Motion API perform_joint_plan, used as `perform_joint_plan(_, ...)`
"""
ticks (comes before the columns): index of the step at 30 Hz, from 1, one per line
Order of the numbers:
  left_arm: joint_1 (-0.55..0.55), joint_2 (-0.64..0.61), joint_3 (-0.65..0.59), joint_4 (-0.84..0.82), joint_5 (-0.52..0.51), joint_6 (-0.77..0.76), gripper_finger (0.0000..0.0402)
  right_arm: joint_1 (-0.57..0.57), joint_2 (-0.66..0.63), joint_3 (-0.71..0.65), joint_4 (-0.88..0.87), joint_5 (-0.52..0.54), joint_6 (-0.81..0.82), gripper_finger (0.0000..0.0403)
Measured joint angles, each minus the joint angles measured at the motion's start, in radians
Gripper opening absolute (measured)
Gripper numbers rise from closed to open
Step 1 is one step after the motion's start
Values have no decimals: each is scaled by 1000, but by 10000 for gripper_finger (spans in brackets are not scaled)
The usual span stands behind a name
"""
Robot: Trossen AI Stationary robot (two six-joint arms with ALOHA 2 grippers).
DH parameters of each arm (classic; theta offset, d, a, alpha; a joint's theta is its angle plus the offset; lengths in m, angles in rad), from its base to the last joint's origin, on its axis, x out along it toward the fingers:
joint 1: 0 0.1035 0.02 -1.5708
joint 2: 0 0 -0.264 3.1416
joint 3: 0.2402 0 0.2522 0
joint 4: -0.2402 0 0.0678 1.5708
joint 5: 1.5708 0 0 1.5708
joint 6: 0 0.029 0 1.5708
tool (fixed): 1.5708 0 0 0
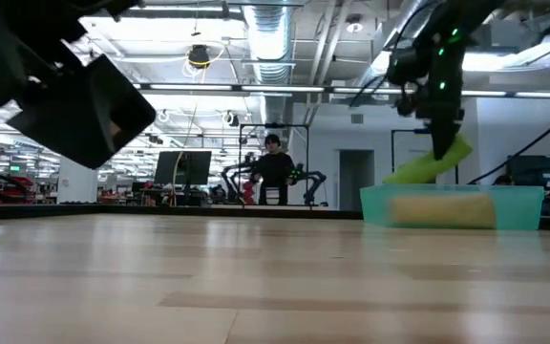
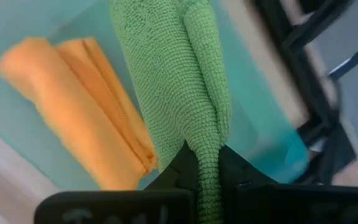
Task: Roll microfiber towels into tight, uniform cylinder then place into a basket
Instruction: Put the rolled green towel into the blue bin
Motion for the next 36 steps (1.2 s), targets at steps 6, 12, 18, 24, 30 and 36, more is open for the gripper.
perform_joint_plan(6,52,0,0,-7,76,7,185,-21,138,0,20,-29,-39,33)
perform_joint_plan(12,92,0,0,-15,137,40,185,-8,223,0,62,-68,-85,34)
perform_joint_plan(18,117,0,0,-16,173,43,185,-8,286,0,71,-91,-91,39)
perform_joint_plan(24,128,0,0,-16,190,42,185,-7,346,0,71,-81,-40,79)
perform_joint_plan(30,143,0,0,-20,206,42,185,13,361,0,70,-54,-12,140)
perform_joint_plan(36,165,0,1,-19,233,42,185,27,318,0,60,-30,11,178)
